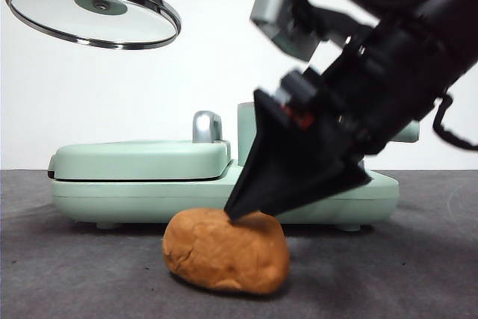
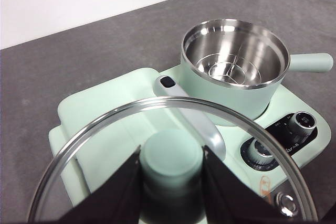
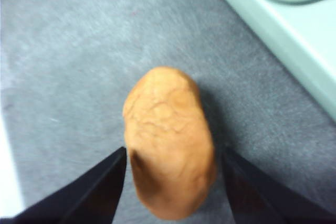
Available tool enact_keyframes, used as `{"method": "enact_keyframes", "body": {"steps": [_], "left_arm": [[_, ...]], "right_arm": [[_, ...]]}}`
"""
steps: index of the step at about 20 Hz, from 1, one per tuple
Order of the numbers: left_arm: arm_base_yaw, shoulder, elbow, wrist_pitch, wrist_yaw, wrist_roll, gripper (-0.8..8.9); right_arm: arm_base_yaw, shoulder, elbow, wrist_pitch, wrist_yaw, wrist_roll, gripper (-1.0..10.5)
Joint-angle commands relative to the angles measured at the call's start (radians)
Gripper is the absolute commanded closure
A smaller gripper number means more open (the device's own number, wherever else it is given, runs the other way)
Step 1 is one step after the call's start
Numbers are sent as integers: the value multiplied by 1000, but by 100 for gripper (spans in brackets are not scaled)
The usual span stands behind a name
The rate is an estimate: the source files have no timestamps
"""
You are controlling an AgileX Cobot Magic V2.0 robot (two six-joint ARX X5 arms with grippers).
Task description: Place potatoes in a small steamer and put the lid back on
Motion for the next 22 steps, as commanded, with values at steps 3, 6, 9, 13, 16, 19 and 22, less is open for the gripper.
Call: {"method": "enact_keyframes", "body": {"steps": [3, 6, 9, 13, 16, 19, 22], "left_arm": [[-3, 0, 13, 34, 1, 7, 803], [-3, 0, 13, 34, 1, 7, 803], [-3, 0, 13, 34, 1, 7, 803], [-3, 0, 13, 34, 1, 7, 803], [-3, 0, 13, 34, 1, 7, 803], [-3, 0, 13, 34, 1, 7, 803], [-3, 0, 13, 34, 1, 7, 803]], "right_arm": [[10, -11, 16, -10, -7, -3, 701], [25, -11, 16, -13, -23, -79, 560], [33, -4, 16, 0, 22, -119, 541], [33, 59, 16, 11, 24, -118, 541], [43, 93, 16, 10, 25, -117, 568], [46, 94, 16, 10, 24, -116, 740], [46, 90, 16, -8, 24, -89, 756]]}}
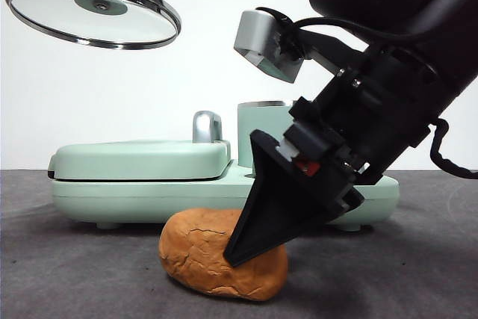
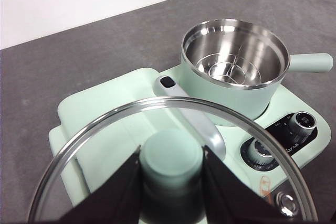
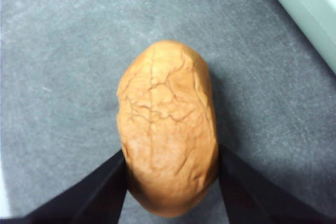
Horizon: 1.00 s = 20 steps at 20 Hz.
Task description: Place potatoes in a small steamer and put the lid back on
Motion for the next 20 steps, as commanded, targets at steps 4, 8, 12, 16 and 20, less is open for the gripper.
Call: {"method": "enact_keyframes", "body": {"steps": [4, 8, 12, 16, 20], "left_arm": [[-3, 0, 13, 34, 1, 7, 803], [-3, 0, 13, 34, 1, 8, 803], [-3, 0, 13, 37, 1, 7, 803], [-3, 0, 13, 37, 1, 7, 803], [-3, 0, 13, 37, 1, 7, 803]], "right_arm": [[8, -72, 26, -150, 1, 53, 756], [8, -204, 108, -412, 49, 126, 756], [-11, -262, 290, -709, 143, 153, 756], [-74, -223, 505, -883, 204, 119, 756], [-168, -99, 685, -899, 211, 39, 756]]}}
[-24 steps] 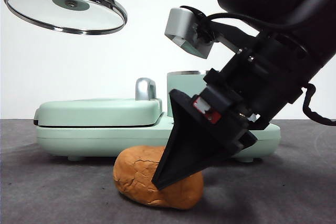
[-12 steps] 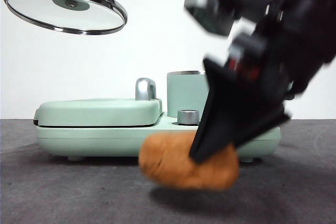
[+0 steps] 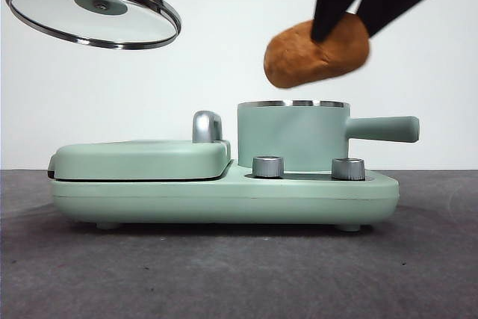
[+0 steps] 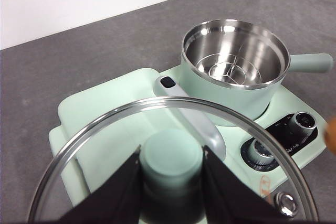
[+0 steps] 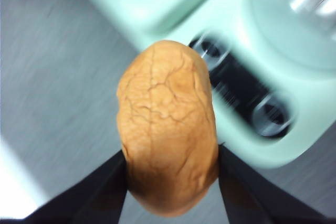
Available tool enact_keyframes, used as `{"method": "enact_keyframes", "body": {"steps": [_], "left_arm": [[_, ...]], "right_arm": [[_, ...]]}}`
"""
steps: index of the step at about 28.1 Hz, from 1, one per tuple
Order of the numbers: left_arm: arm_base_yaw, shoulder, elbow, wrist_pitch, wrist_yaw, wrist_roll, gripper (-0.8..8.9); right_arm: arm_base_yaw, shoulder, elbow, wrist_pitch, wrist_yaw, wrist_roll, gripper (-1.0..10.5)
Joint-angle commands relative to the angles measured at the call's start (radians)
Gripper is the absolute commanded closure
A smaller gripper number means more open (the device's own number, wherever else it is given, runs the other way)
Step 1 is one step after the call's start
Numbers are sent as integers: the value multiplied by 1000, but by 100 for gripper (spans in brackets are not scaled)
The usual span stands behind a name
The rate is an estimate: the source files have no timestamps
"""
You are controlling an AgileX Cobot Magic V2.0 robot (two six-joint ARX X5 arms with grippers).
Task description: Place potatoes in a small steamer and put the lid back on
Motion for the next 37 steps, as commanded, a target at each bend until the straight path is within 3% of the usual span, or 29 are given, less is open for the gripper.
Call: {"method": "enact_keyframes", "body": {"steps": [1, 10, 19, 25, 37], "left_arm": [[-3, 0, 13, 36, 1, 7, 803], [-3, 0, 13, 37, 1, 6, 803], [-3, 0, 13, 36, 1, -1, 803], [-3, 0, 13, 36, 1, -1, 803], [-3, 0, 13, 34, 1, -1, 803]], "right_arm": [[-39, 87, 93, 1, 2, -60, 756], [-179, 315, 332, 31, -4, -124, 756], [-278, 507, 531, 34, -107, -123, 756], [-297, 604, 581, 34, -151, -119, 756], [-301, 679, 582, 54, -137, -120, 756]]}}
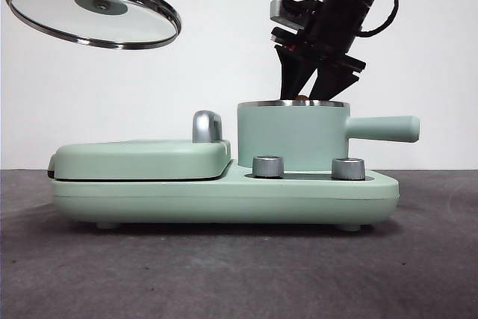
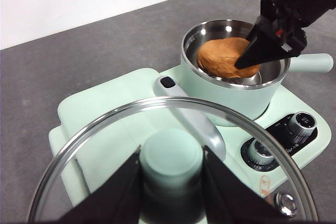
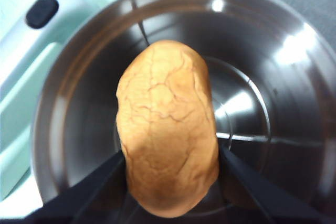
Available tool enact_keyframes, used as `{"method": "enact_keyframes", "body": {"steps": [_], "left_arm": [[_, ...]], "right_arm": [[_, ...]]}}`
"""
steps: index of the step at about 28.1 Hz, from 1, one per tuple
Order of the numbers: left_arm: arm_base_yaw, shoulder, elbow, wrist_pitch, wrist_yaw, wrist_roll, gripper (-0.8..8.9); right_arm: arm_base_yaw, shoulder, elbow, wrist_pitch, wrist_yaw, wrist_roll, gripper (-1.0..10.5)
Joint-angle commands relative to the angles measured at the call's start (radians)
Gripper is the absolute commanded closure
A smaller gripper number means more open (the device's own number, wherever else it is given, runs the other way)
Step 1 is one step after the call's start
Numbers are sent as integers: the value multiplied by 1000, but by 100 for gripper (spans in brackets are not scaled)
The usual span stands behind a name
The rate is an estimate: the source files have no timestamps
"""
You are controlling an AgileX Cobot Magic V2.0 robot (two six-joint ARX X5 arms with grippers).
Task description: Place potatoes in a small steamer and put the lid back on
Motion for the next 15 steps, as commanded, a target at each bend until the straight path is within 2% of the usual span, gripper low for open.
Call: {"method": "enact_keyframes", "body": {"steps": [1, 11, 15], "left_arm": [[-3, 0, 13, 34, 1, 0, 803], [-3, 0, 13, 33, 1, 0, 803], [-3, 0, 13, 32, 1, 0, 803]], "right_arm": [[3, 23, 28, 14, 15, -5, 755], [3, 42, 28, 14, 14, -5, 753], [3, 42, 28, 13, 13, -5, 644]]}}
